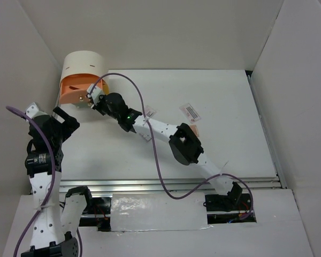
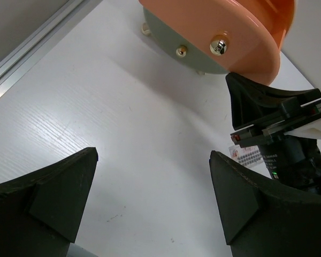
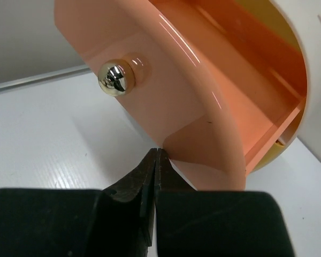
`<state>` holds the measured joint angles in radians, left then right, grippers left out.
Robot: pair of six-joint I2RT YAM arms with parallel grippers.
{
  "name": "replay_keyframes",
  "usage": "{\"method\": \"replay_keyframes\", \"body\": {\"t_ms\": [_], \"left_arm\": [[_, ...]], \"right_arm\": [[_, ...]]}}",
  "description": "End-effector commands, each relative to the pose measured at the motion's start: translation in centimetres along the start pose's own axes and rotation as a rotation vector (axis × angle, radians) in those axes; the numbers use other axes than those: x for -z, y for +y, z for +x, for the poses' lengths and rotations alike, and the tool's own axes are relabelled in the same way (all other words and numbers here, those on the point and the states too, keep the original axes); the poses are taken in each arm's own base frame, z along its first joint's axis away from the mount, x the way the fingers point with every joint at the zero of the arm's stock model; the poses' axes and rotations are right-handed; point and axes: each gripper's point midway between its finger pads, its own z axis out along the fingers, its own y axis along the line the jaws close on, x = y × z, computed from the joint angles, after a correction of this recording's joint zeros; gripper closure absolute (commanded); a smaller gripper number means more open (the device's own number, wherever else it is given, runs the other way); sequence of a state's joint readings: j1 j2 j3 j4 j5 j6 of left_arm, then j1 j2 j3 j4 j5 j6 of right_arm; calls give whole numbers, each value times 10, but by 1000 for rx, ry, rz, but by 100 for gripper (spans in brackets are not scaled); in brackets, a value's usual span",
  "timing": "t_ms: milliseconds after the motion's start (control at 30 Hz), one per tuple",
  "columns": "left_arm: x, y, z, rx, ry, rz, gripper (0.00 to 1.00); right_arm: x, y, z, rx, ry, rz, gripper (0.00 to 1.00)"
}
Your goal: Organize the makeup
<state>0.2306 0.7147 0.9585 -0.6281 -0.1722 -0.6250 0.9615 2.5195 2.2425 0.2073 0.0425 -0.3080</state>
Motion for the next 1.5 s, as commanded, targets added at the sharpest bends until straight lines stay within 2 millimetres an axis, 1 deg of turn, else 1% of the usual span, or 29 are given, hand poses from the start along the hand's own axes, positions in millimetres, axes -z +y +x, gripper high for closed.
{"method": "replay_keyframes", "body": {"t_ms": [0,133,267,333,367,400,433,533,600,700,733,767,800,833,867,900,933,967,1033,1067,1100,1133,1200,1267,1300,1333,1400,1433,1467], "left_arm": [[4,-7,-9,-30,-41,33,0],[3,-9,-5,-40,-24,47,1],[2,-10,-2,-46,-16,50,0],[1,-11,-2,-44,-12,53,1],[0,-11,-1,-45,-8,54,1],[0,-11,-1,-43,-8,54,1],[0,-12,0,-45,-6,58,1],[1,-13,0,-46,-4,62,1],[0,-13,2,-46,1,61,1],[-4,-16,5,-41,17,76,1],[-6,-18,7,-37,28,84,1],[-10,-22,10,-23,50,94,1],[-12,-24,10,-10,57,99,1],[-14,-24,11,4,63,98,1],[-15,-27,13,24,75,113,1],[-17,-27,9,43,64,118,1],[-18,-27,9,57,65,118,1],[-21,-30,11,95,83,126,1],[-29,-34,9,154,90,139,1],[-30,-38,9,170,101,159,1],[-31,-41,6,184,93,172,1],[-33,-42,5,199,97,172,1],[-35,-39,-1,208,72,147,1],[-39,-37,-5,222,52,136,1],[-42,-36,-5,232,51,124,2],[-44,-37,-8,248,44,128,3],[-48,-38,-9,267,37,132,6],[-50,-41,-14,275,13,151,23],[-55,-39,-12,287,17,148,31]], "right_arm": [[-2,-34,-55,28,-201,134,100],[-3,-48,-59,5,-250,167,100],[-3,-43,-62,-21,-278,140,100],[-3,-35,-62,-33,-294,101,100],[-6,-33,-56,-37,-294,97,100],[-7,-35,-65,-50,-316,102,100],[-12,-33,-57,-51,-306,99,100],[-14,-35,-59,-62,-327,106,100],[-16,-38,-52,-72,-327,111,100],[-15,-39,-50,-63,-358,120,100],[-12,-45,-58,-70,-373,137,100],[-10,-41,-51,-90,-354,126,100],[-6,-43,-51,-97,-354,126,100],[6,-49,-79,-106,-428,130,100],[9,-44,-68,-121,-414,121,100],[15,-46,-78,-126,-447,125,100],[29,-53,-104,-130,-489,128,100],[35,-44,-87,-147,-456,99,100],[66,-44,-113,-165,-511,70,100],[76,-46,-122,-176,-530,67,100],[94,-52,-148,-180,-570,71,100],[98,-50,-139,-181,-544,67,100],[111,-56,-151,-178,-556,77,100],[114,-55,-139,-182,-503,55,100],[125,-61,-151,-191,-515,65,100],[138,-65,-154,-223,-507,75,99],[150,-67,-148,-247,-460,69,96],[155,-69,-149,-274,-435,75,93],[168,-78,-153,-299,-378,115,93]]}}
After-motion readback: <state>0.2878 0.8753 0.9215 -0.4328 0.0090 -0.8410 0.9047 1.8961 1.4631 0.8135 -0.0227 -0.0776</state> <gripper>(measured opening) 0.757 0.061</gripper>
